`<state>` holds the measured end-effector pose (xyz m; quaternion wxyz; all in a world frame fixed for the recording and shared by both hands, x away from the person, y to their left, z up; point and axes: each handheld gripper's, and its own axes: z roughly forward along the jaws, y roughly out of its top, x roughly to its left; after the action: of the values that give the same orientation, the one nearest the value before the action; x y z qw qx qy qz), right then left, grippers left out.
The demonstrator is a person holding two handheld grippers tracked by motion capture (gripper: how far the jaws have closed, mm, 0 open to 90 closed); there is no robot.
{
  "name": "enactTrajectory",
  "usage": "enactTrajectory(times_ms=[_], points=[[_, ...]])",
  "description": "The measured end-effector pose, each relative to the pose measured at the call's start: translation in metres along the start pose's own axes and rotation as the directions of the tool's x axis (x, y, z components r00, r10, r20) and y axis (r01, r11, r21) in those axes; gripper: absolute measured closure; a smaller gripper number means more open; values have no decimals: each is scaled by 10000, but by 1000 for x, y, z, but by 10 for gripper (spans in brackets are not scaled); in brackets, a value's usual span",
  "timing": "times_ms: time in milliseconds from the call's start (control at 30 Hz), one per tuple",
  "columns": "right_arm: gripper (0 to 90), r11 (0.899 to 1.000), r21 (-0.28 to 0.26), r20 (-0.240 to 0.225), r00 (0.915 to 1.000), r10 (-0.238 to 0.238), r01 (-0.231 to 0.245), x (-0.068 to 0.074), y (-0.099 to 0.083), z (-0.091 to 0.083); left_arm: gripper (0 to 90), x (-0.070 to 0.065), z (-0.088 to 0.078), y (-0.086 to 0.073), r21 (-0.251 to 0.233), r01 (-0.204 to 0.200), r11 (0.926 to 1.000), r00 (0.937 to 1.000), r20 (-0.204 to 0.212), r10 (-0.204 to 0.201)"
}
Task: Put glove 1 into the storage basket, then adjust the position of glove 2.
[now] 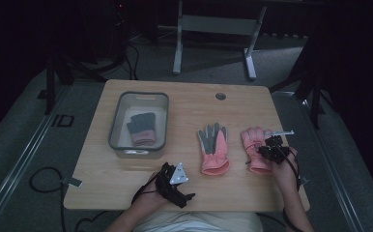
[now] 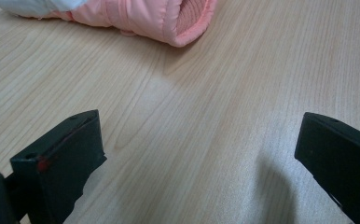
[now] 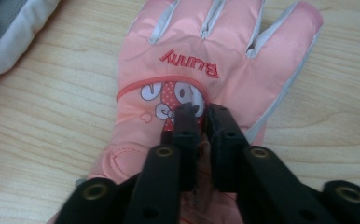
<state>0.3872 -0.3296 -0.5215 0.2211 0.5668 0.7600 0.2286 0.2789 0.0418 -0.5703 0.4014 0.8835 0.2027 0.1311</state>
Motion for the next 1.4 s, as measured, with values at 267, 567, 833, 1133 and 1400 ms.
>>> enactTrajectory(times_ms=[267, 567, 833, 1133, 1400], points=[[887, 9952, -774, 133, 9981, 603, -591, 2, 9, -25, 9, 1, -1, 0, -97, 74, 9999, 10000, 52, -73], [888, 9834, -1783, -45, 9995, 319, -322, 11, 31, -66, 9, 1, 0, 0, -50, 35, 10000, 10000, 17, -34], [889, 9745, -2245, -101, 9999, 18, -40, 28, 47, -89, 9, 1, 0, 1, -51, 52, 10000, 10000, 14, -52], [891, 9540, -2977, -535, 9971, -545, 362, 69, 69, -116, 9, 1, 0, 1, -83, 124, 9999, 9999, 49, -124], [891, 9482, -3087, -982, 9890, -1103, 751, 113, 81, -116, 9, 2, -1, 1, -123, 122, 9998, 9999, 80, -121]])
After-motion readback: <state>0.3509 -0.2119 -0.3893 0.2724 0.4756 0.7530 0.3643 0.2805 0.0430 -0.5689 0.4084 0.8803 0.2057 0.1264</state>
